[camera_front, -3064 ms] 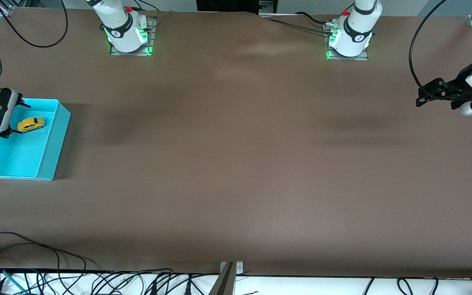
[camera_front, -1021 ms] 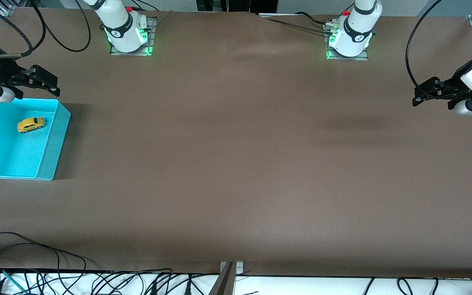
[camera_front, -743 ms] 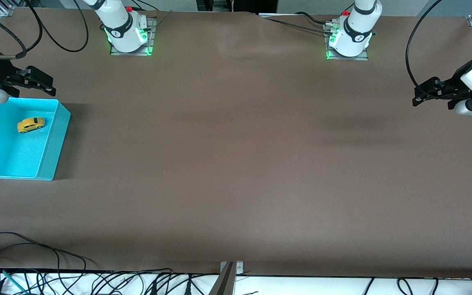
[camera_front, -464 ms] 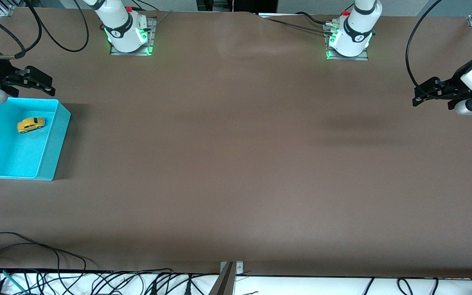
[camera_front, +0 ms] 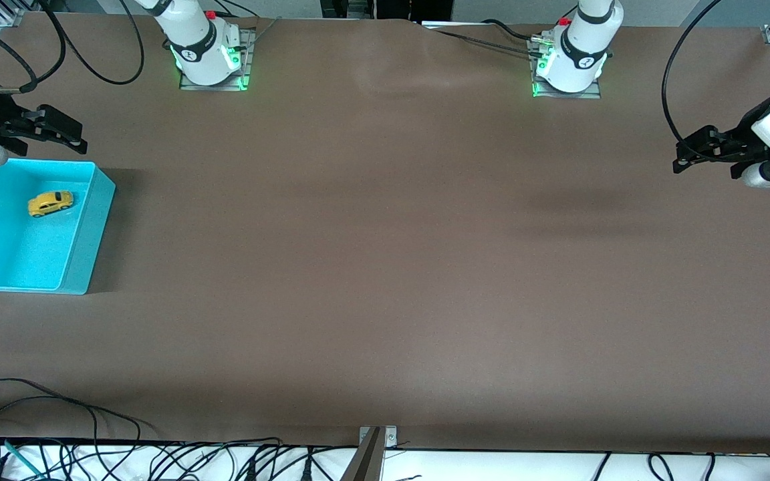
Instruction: Wind up and store yellow beetle car
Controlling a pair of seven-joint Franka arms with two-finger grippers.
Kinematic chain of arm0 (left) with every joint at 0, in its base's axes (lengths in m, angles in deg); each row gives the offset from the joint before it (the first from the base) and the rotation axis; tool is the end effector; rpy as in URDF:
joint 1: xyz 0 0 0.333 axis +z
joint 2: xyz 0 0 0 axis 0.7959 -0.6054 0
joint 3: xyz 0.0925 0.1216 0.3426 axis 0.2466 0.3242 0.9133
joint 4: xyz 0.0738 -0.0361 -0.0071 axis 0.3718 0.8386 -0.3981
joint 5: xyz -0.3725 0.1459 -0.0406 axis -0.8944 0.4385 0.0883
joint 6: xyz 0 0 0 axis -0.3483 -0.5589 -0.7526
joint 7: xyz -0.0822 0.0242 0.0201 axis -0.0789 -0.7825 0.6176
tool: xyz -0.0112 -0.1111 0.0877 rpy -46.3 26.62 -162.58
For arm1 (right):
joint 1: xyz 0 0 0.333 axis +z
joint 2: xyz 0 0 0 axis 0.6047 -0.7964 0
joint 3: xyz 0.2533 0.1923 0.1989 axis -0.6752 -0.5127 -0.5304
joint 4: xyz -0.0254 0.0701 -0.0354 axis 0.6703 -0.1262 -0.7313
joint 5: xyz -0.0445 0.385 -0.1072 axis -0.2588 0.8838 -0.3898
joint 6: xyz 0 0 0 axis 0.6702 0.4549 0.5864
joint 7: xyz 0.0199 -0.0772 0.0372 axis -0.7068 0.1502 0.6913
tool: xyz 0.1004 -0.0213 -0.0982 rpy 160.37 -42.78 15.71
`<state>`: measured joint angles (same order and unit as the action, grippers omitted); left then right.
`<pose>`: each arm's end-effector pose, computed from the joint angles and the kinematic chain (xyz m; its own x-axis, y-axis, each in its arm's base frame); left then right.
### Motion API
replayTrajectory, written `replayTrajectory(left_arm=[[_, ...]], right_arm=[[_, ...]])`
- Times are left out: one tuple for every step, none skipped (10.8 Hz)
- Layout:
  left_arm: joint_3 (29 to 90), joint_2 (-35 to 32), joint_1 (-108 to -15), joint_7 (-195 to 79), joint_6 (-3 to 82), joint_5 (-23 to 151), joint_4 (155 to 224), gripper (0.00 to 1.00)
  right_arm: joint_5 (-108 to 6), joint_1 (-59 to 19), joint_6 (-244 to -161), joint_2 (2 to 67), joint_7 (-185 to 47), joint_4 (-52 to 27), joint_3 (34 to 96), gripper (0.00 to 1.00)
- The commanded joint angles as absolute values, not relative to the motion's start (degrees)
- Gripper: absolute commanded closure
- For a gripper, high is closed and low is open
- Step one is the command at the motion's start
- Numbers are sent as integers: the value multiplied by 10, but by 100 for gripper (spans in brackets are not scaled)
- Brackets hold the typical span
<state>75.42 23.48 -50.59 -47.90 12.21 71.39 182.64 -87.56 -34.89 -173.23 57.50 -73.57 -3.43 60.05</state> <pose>0.5624 -0.0049 0.6196 0.9957 -0.0684 -0.0631 -0.0669 -0.9974 0.0261 0.5567 0.0192 0.6437 0.9967 0.0441 -0.0682 0.0438 -0.9990 -0.0063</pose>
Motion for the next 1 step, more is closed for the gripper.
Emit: replayTrajectory(left_arm=[[757, 228, -507, -484, 112, 703, 1809, 0]], right_arm=[[-880, -347, -1715, 567, -739, -14, 606, 0]])
